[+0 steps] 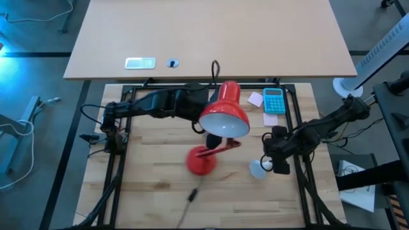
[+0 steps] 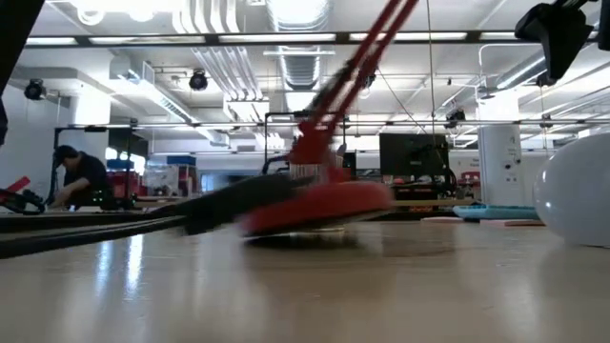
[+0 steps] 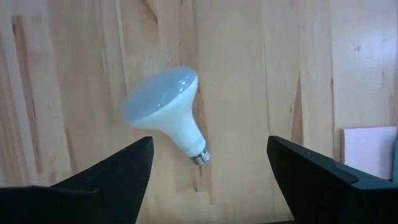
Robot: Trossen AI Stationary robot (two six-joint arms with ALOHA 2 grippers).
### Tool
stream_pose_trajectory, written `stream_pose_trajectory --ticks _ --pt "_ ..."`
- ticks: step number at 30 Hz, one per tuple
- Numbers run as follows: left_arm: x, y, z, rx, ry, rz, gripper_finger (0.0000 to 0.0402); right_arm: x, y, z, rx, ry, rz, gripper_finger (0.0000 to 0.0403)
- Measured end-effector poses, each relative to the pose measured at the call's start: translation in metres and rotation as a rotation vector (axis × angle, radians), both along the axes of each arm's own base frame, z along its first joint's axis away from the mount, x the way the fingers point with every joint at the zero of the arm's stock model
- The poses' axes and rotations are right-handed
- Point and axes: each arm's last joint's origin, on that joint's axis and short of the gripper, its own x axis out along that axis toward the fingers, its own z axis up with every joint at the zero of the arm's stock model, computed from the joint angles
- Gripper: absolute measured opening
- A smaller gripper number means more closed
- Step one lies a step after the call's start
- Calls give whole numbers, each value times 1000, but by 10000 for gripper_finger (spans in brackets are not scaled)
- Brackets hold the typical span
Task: Screw lightbulb
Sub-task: Adjust the lamp
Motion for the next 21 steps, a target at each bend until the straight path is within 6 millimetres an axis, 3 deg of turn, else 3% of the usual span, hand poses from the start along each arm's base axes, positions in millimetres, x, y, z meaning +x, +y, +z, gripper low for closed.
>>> stream_pose_trajectory --ticks 7,15,21 --pt "7 0 2 61 -96 86 37 -1 -1 1 13 -10 -55 308" --pt "22 -3 -21 177 -121 168 37 -1 0 1 28 -8 -75 308" --pt "34 -4 -50 198 -112 226 37 -1 0 1 31 -8 -74 307"
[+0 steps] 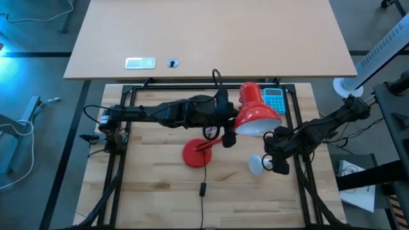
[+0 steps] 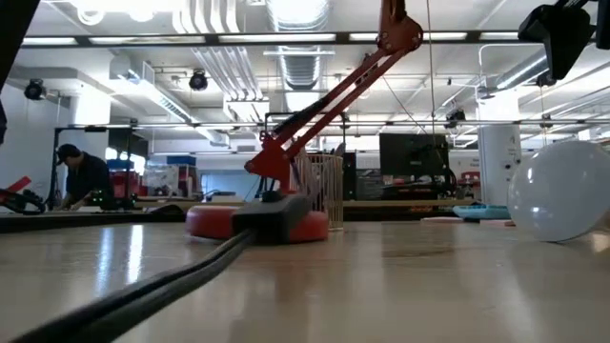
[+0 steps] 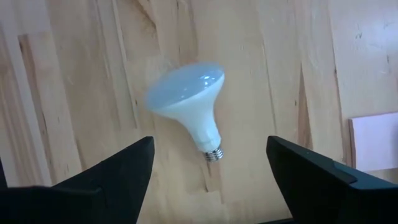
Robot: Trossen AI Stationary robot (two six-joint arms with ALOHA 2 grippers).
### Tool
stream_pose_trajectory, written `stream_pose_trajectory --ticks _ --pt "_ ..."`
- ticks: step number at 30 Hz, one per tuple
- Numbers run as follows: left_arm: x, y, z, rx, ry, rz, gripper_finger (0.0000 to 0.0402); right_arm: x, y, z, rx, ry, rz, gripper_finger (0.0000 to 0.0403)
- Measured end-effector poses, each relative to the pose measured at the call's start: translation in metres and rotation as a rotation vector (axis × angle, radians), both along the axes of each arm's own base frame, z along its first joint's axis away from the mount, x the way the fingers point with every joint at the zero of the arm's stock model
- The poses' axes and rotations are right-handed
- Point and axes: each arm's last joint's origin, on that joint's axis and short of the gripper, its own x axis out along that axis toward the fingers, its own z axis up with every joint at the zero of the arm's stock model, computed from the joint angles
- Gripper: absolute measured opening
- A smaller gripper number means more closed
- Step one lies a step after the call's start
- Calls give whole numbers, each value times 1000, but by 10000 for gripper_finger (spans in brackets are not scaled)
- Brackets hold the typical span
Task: Screw lightbulb
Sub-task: Adjust the lamp
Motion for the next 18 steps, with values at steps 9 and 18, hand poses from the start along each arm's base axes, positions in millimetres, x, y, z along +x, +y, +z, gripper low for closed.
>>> stream_pose_trajectory --ticks 9,18 --pt "4 -1 -6 -7 -58 14 37 -1 0 0 10 1 3 305" --pt "-1 2 13 52 -86 49 37 1 0 1 5 -19 5 311"
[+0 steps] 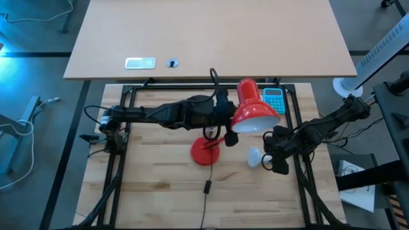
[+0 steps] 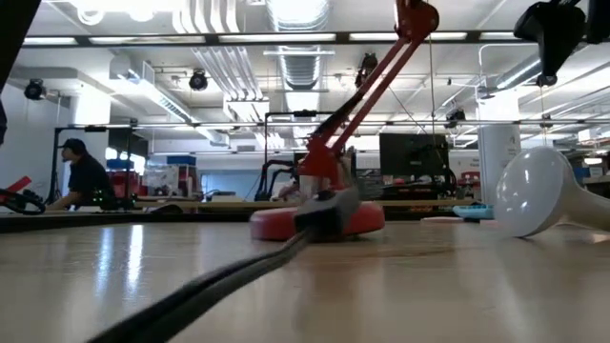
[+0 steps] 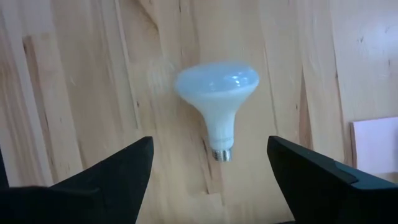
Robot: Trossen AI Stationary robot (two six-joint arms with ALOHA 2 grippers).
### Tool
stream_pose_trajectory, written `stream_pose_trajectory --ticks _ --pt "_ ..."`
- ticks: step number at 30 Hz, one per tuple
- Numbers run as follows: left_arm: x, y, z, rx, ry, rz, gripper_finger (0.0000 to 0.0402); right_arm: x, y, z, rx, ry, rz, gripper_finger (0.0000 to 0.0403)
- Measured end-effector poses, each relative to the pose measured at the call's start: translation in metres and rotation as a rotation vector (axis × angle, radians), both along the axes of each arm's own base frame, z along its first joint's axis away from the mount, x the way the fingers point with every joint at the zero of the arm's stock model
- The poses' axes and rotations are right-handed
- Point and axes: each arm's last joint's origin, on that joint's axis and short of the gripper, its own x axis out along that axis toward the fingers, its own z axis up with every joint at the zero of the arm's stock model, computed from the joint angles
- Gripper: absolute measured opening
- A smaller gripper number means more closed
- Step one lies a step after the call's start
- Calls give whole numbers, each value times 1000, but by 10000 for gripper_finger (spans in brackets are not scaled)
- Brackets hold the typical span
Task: Screw lightbulb
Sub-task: Adjust the lamp
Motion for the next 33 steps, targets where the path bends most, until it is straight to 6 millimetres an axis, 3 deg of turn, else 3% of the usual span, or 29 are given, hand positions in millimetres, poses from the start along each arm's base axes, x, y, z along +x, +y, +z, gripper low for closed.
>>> stream_pose_trajectory --ticks 7,23,33 --pt "0 0 0 -4 -13 -10 41 4 -3 20 -59 -155 -53 311" --pt "0 2 -1 -6 2 -19 88 -20 -25 110 -112 -602 -167 312" --pt "-10 3 19 -16 13 -18 122 -17 -25 142 -87 -809 -150 310"
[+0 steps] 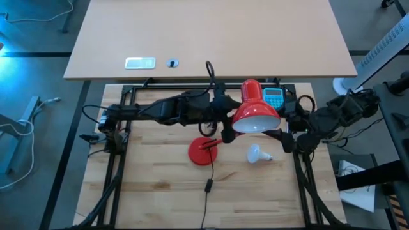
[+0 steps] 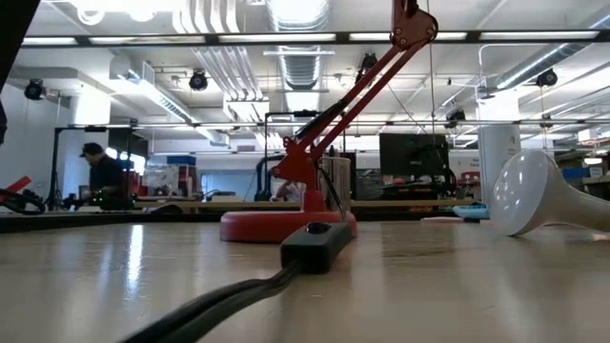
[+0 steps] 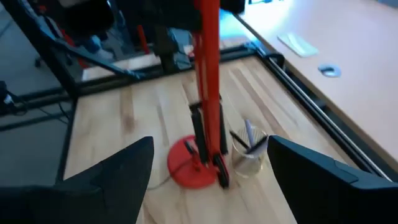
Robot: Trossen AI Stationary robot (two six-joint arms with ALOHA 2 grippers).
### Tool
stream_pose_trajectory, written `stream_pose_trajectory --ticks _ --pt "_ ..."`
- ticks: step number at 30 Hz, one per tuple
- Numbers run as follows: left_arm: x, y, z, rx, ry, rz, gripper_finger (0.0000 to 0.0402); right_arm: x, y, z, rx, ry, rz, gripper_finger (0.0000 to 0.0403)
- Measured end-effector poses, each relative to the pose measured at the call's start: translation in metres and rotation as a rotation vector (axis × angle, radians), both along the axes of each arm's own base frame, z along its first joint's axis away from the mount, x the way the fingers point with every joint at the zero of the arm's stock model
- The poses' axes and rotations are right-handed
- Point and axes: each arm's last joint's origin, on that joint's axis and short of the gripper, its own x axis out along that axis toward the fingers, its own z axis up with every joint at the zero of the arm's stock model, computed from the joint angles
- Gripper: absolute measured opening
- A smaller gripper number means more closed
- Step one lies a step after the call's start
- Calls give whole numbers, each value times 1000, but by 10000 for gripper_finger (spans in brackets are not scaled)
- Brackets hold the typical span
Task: Screw lightbulb
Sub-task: Adjust the lamp
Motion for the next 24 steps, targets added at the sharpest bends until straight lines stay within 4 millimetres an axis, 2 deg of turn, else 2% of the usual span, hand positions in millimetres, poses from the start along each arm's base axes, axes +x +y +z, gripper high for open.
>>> stream_pose_trajectory --ticks 5,10,16,20,24 --pt "-10 0 4 -21 107 -19 152 6 3 4 -39 -40 21 306" --pt "-24 -2 8 -60 232 -51 177 20 3 5 -107 -55 27 294" --pt "-46 -14 11 -130 395 -63 184 36 -6 9 -115 -90 59 277" --pt "-61 -26 -2 -203 550 -53 185 42 -14 10 -107 -102 80 267" --pt "-71 -39 -24 -256 739 -14 184 46 -18 11 -79 -121 113 255"
